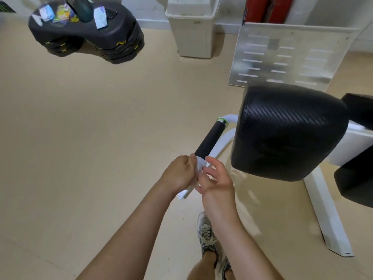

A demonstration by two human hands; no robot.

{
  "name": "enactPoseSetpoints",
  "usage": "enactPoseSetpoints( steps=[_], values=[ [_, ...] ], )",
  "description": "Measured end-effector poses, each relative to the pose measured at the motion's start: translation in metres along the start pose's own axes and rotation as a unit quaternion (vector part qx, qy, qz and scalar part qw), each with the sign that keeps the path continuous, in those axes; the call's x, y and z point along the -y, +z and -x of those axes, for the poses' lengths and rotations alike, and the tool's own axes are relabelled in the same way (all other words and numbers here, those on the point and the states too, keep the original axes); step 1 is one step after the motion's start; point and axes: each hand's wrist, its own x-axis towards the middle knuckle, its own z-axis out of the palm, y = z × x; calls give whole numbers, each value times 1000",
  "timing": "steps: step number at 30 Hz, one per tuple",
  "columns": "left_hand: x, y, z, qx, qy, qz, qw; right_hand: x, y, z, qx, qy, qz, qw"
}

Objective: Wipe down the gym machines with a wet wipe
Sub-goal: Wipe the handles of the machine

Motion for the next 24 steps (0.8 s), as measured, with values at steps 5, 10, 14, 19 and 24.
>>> enactPoseSetpoints(
  steps=[5,10,14,19,24],
  values=[
    [2,-13,5,33,-10,161,986,6,-4,-14,-21,-40,115,992],
    [28,-37,11,-35,51,261,963,6,-10,-32,-32,13,140,990],
    [31,-38,3,55,45,244,967,8,-13,-40,-68,192,-236,950],
    [15,-58,-28,44,123,81,988,15,-9,-38,-66,219,-380,896],
    [-14,-87,-39,161,116,130,972,27,-27,-28,74,180,-411,891]
  ],
)
